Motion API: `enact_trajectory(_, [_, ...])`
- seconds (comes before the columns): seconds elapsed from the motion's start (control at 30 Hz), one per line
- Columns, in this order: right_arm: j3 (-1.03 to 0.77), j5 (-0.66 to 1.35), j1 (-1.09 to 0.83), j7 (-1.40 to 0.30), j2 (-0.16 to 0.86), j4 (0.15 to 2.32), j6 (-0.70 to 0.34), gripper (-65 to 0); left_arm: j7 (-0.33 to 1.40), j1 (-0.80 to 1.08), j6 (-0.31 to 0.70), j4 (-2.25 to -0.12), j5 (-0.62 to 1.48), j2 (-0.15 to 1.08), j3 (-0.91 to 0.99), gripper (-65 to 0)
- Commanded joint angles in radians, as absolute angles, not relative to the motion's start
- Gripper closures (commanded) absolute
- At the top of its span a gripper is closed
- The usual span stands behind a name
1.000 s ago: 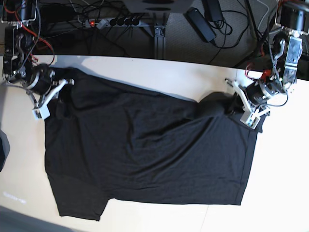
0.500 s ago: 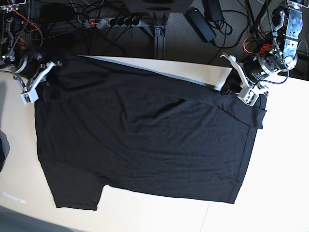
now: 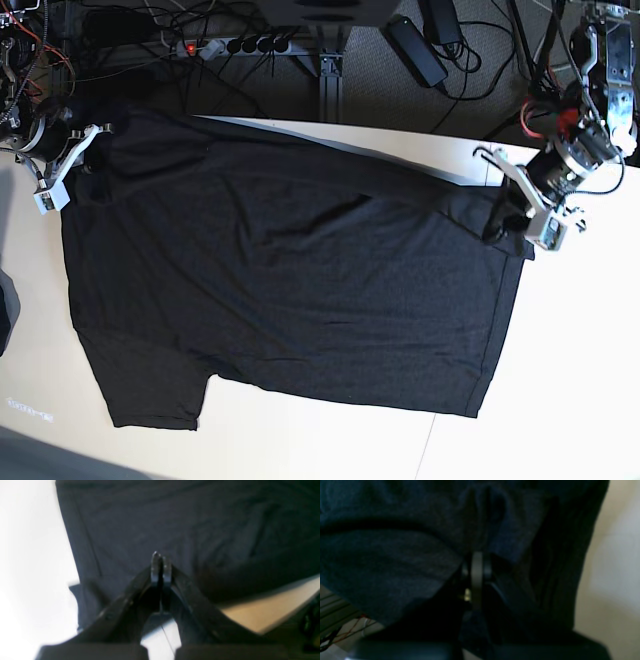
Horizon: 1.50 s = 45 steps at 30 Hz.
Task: Fold the T-shirt properly
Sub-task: 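Lay the folded shoulder edge down and drag it back toward the collar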
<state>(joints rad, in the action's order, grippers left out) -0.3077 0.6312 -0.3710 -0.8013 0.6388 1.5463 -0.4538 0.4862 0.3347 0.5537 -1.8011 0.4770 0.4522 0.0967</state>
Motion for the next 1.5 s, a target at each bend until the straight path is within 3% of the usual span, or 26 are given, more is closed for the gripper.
enact_trajectory(0.0, [-0.316,0.628,-0.369,-0.812,0.659,1.553,-0.505,0.0,0.468,0.307,0.542,-1.772,0.482,0.466,0.097,0.0])
enact_trajectory(0.33, [-0.316,0.628,-0.368,-0.812,0.659,1.553,-0.505,0.0,0.467,0.146,0.542,-1.411,0.398,0.466,0.002,0.0])
enact_trajectory(0.77, [-0.316,0.527,-0.308,-0.782,0.66,1.522,-0.505,0.0,0.405,0.306,0.535,-1.407,0.384,0.468,0.02,0.0])
enact_trajectory(1.07, [-0.316,0.543,-0.182,-0.781,0.659,1.383,-0.505,0.0,0.408,0.358,0.535,-1.408,0.384,0.468,0.073,0.0])
enact_trajectory(1.47, [-0.316,0.63,-0.212,-0.823,0.656,1.375,-0.505,0.0,0.391,0.429,0.534,-1.414,0.385,0.465,0.073,0.0])
